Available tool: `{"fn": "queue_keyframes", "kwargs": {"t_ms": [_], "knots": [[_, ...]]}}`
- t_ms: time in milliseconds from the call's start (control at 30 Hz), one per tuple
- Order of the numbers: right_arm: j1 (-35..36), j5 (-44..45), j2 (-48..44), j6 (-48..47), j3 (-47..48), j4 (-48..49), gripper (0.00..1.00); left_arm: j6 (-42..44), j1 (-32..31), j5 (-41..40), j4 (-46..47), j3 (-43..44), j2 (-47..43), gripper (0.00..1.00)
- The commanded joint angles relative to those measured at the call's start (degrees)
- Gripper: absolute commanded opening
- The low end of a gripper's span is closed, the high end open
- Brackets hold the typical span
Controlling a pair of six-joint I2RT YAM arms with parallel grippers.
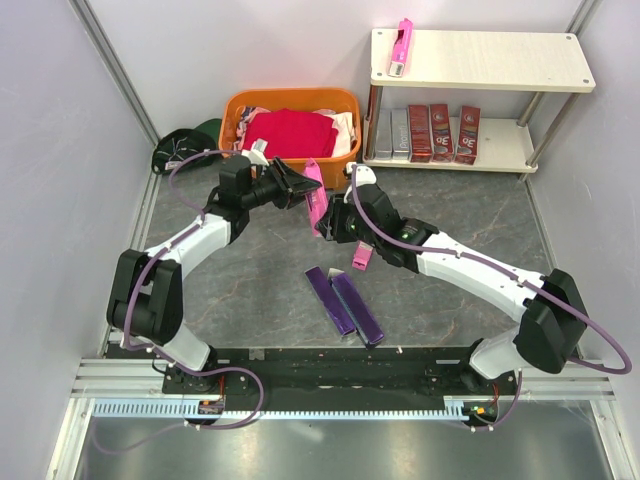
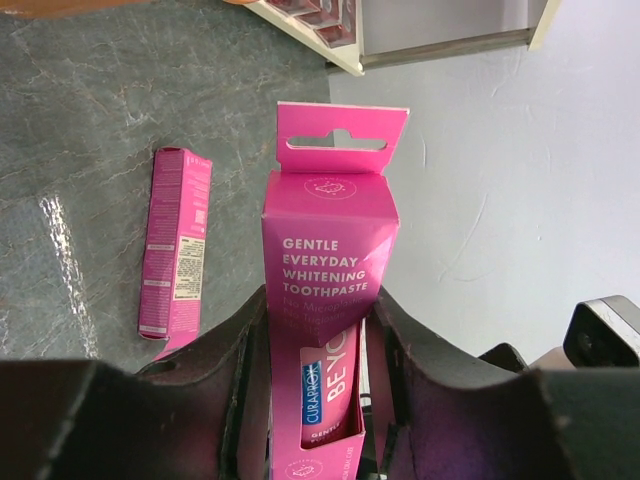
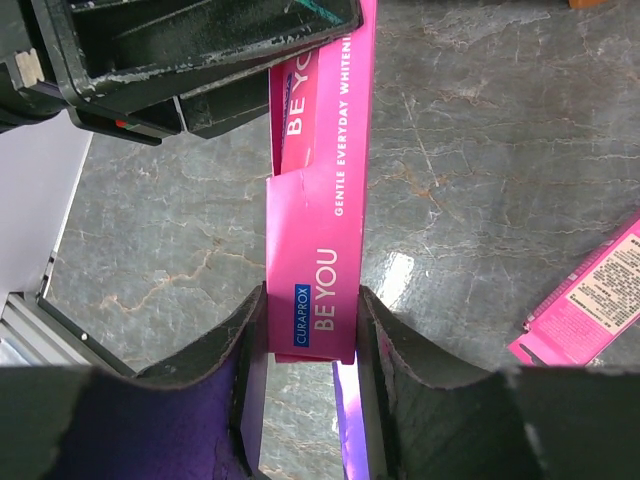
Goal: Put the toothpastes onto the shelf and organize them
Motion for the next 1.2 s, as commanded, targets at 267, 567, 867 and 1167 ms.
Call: {"fn": "queue_keyframes", "kwargs": {"t_ms": [267, 567, 867, 1167], "knots": [[0.22, 1.99, -3.41, -1.47, 1.51, 3.78, 0.19, 1.29, 0.03, 2.32, 1.16, -0.65, -4.19, 0.60], [-0.92, 2.16, -4.81, -1.74, 3.17, 2.99, 0.17, 13.42, -0.06, -4.35, -13.67, 3.48, -9.10, 0.94], [-4.09, 2.16, -7.89, -2.70, 4.40, 1.14, 0.16, 22.39, 0.03, -12.35, -23.80, 6.73, -12.71, 1.00], [-7.34, 1.90, -8.86, -5.60, 10.46, -2.19, 0.16, 29.51, -0.15, -24.65, -32.50, 9.02, -15.26, 1.00]]}}
